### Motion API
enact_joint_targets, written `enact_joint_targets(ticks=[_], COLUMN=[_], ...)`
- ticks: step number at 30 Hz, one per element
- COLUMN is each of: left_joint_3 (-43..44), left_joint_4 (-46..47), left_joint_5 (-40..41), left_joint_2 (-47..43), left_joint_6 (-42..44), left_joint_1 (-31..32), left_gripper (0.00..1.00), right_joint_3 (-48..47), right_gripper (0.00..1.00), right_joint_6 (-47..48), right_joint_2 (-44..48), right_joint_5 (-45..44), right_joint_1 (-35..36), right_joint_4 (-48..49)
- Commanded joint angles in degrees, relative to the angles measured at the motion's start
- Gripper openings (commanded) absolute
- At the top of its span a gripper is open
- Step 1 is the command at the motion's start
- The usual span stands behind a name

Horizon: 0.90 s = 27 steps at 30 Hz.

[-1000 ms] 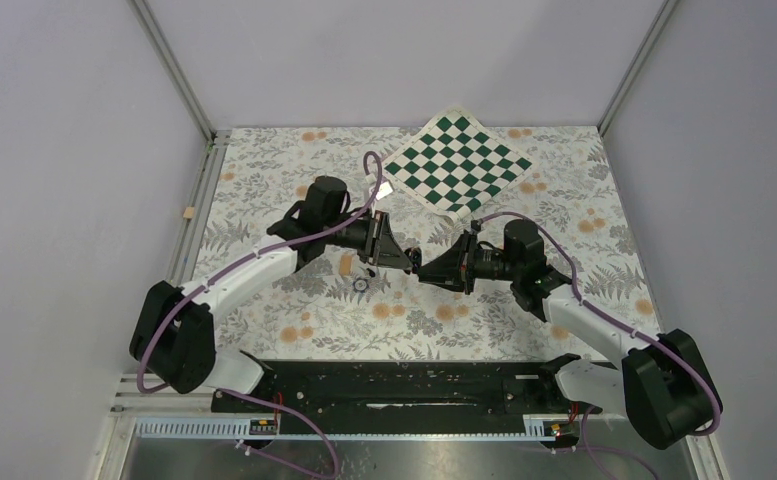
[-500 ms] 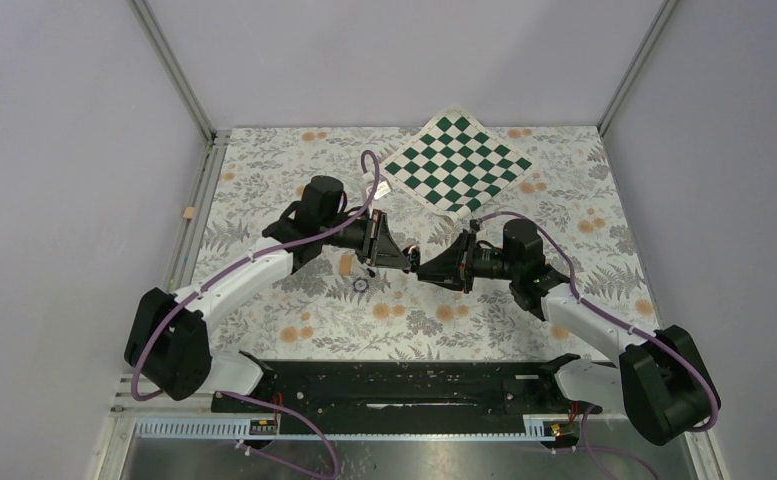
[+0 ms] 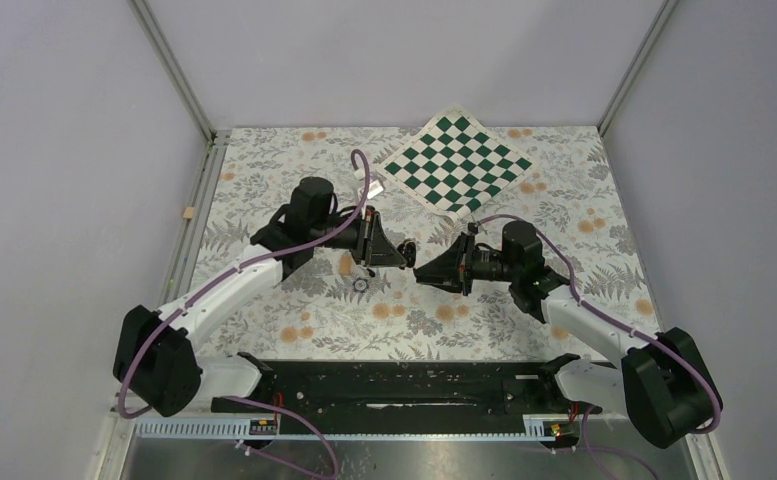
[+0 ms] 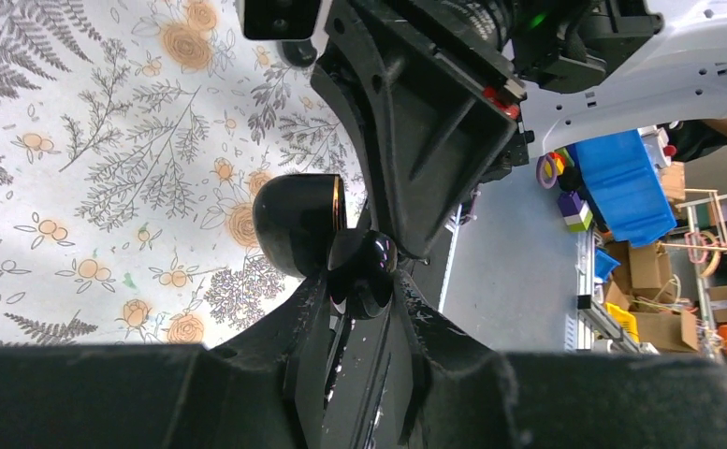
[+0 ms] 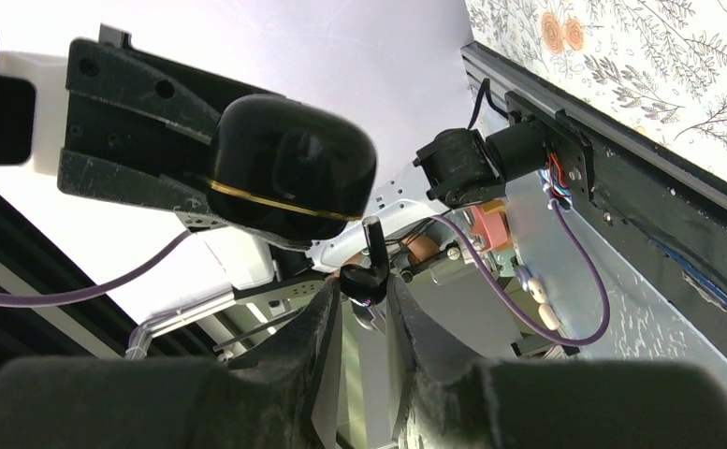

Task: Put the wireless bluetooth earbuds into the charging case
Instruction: Insert the left earbud into the left side groove of the charging case.

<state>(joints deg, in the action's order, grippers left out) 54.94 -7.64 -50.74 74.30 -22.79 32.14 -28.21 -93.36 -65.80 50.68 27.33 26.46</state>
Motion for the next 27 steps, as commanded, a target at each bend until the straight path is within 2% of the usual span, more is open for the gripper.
enact_joint_targets(ticks=[1, 8, 15, 21, 27], left_joint_3=[-0.53, -1.05, -1.28, -4.55, -10.53], left_joint_4=[1.96, 1.16, 0.03, 7.20, 19.24], left_joint_5=[1.28, 0.48, 8.21, 11.48, 13.43], left_joint_2=[-4.37, -4.99, -6.24, -8.82, -11.35], left_joint_6=[3.99, 5.69, 7.57, 5.84, 5.91], left_joint_1=[0.58, 1.32, 1.82, 1.89, 2.28], left_gripper=[0.00, 0.00, 0.00, 0.00, 0.00], right_joint_3=[0.71, 0.07, 0.86, 3.13, 1.01], right_gripper=[0.00, 0.00, 0.00, 0.00, 0.00], right_joint_6=[-2.58, -4.64, -3.89, -3.20, -2.79], right_joint_2=[0.51, -0.24, 3.24, 5.58, 5.31], right_joint_5=[1.18, 1.00, 0.92, 1.59, 1.75], right_joint_1=[0.53, 0.50, 0.61, 0.63, 0.61], right_joint_4=[3.23, 6.21, 2.59, 0.39, 0.56])
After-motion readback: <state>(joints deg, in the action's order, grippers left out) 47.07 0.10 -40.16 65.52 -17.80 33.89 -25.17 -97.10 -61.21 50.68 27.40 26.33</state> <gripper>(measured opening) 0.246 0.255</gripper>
